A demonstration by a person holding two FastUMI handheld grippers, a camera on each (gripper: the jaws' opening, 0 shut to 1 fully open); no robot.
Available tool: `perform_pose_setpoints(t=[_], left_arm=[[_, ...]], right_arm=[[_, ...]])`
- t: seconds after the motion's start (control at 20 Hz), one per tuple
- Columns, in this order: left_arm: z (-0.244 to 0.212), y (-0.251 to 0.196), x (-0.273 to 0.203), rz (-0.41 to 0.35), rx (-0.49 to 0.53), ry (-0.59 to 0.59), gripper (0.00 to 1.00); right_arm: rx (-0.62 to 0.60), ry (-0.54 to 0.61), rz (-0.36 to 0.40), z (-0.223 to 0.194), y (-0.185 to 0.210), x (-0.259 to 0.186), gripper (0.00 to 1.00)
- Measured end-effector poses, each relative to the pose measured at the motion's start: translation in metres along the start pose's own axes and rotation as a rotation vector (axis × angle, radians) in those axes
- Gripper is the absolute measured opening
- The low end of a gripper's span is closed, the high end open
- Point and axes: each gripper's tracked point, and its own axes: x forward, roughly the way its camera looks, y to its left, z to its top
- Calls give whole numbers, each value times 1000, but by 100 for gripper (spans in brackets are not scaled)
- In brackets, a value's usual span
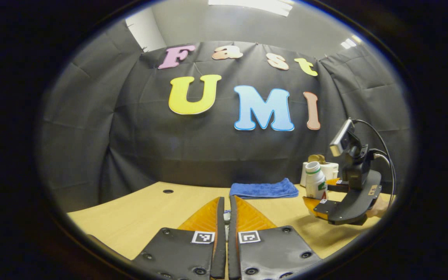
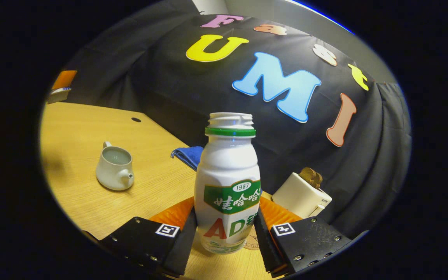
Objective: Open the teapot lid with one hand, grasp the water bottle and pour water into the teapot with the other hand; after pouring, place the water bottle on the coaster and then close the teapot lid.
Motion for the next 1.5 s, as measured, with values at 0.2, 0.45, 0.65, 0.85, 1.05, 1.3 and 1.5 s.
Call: perform_pose_setpoints(t=[0.2,0.45,0.65,0.85,1.05,1.3,1.5], left_arm=[[-3,-6,-6,4,-48,10,12],[-6,-6,-13,18,-76,36,8],[-6,-5,-14,24,-71,34,12],[-6,-3,-14,25,-55,19,8],[-5,1,-13,24,-30,11,12],[-7,3,-14,33,-30,13,12],[-6,5,-13,40,-32,12,12]], right_arm=[[-65,8,14,7,18,4,72],[-174,6,29,18,36,13,72],[-244,20,44,19,50,21,72],[-331,44,40,16,57,31,72],[-439,64,24,12,56,40,72],[-574,73,8,11,54,46,72],[-658,75,5,10,56,54,73]])
